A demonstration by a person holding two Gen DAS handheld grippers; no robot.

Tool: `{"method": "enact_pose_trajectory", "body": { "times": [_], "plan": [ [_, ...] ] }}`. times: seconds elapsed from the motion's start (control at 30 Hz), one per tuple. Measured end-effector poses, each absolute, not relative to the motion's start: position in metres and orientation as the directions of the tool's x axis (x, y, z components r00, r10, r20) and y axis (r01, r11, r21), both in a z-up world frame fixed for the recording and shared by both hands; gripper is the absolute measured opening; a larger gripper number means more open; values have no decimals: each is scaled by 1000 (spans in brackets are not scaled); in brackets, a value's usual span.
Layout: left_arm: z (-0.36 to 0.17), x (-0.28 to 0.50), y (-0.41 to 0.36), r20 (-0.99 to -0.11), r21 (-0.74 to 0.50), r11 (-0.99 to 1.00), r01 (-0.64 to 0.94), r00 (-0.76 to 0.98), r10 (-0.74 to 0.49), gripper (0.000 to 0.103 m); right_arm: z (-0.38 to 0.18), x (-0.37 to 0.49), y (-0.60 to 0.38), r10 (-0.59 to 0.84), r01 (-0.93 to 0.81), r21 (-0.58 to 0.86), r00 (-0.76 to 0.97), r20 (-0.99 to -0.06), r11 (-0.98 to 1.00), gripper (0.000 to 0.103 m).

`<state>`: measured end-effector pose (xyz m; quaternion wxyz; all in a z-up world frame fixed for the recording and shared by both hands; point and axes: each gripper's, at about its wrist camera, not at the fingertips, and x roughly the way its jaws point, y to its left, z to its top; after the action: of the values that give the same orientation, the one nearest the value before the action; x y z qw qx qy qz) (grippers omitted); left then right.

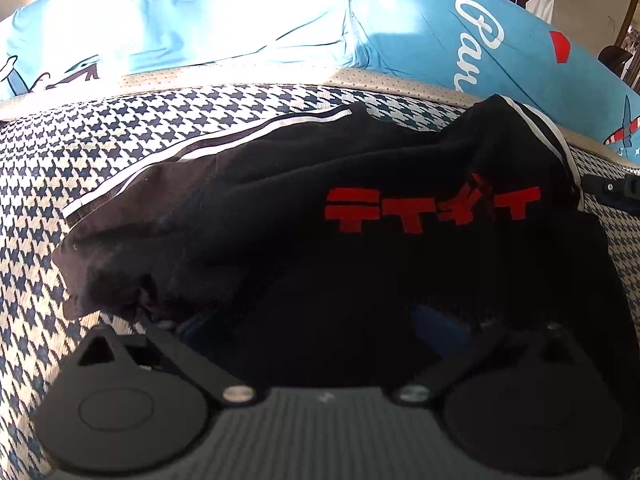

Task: Fold clothes
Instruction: 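Press the folded pants flat with both grippers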

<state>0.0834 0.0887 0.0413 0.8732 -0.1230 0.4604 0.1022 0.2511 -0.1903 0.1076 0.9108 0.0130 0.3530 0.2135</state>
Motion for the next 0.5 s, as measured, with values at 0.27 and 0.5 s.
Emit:
{"method": "enact_pose_trajectory", "body": {
  "times": [0.27, 0.5],
  "plan": [
    [37, 84, 83, -833, -98, 956, -278, 549, 74, 103, 89, 254, -186, 421, -408, 195, 591, -688, 892, 37],
    [36, 85, 83, -834, -99, 956, -276, 548, 72, 103, 79, 253, -176, 398, -407, 164, 596, -697, 898, 38]
  ]
}}
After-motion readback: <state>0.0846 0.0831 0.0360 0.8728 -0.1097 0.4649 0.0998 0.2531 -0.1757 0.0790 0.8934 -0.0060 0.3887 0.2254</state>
